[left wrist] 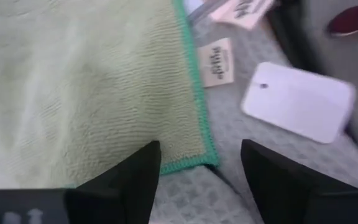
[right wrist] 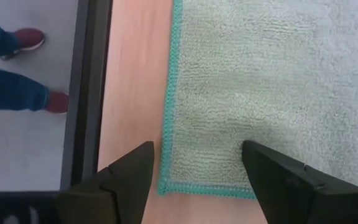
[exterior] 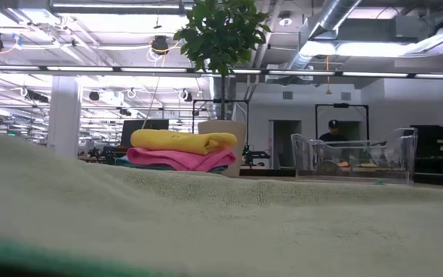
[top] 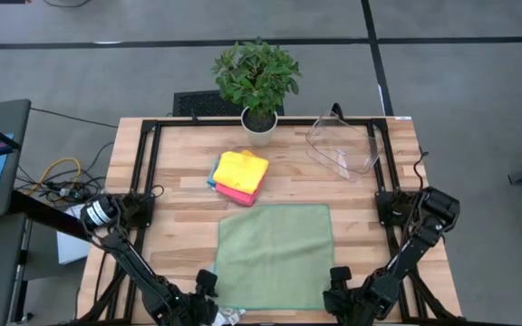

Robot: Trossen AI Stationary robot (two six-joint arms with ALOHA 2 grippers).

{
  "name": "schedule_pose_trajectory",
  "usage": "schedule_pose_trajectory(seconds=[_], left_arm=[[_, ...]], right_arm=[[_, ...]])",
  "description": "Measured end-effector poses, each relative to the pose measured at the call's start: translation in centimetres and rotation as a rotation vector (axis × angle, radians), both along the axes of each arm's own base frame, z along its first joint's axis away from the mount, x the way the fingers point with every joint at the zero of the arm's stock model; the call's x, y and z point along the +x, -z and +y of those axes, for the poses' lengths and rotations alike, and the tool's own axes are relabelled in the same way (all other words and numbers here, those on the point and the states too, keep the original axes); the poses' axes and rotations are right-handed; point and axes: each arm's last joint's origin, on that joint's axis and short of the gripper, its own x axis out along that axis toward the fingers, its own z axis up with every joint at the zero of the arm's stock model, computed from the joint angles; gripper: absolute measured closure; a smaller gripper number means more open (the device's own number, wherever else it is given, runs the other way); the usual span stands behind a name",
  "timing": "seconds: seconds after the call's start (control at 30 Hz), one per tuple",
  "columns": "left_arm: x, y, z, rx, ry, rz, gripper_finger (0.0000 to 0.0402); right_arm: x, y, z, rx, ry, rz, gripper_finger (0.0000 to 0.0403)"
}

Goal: Fold microfiber towels
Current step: Fold the light green microfiber towel

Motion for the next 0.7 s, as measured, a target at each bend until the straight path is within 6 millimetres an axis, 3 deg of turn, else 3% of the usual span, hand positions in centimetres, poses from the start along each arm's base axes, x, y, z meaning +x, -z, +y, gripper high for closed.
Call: schedule_pose_trajectory(seconds=[0.33, 0.7], left_arm=[[-0.15, 0.13, 0.43, 0.014, -0.044, 0.030, 0.0270], [-0.22, 0.18, 0.33, -0.028, -0.056, 0.068, 0.0352]], right_arm=[[-0.11, 0.10, -0.01, 0.007, 0.034, 0.006, 0.0153], [-0.11, 0.14, -0.07, 0.008, 0.049, 0.009, 0.0233]])
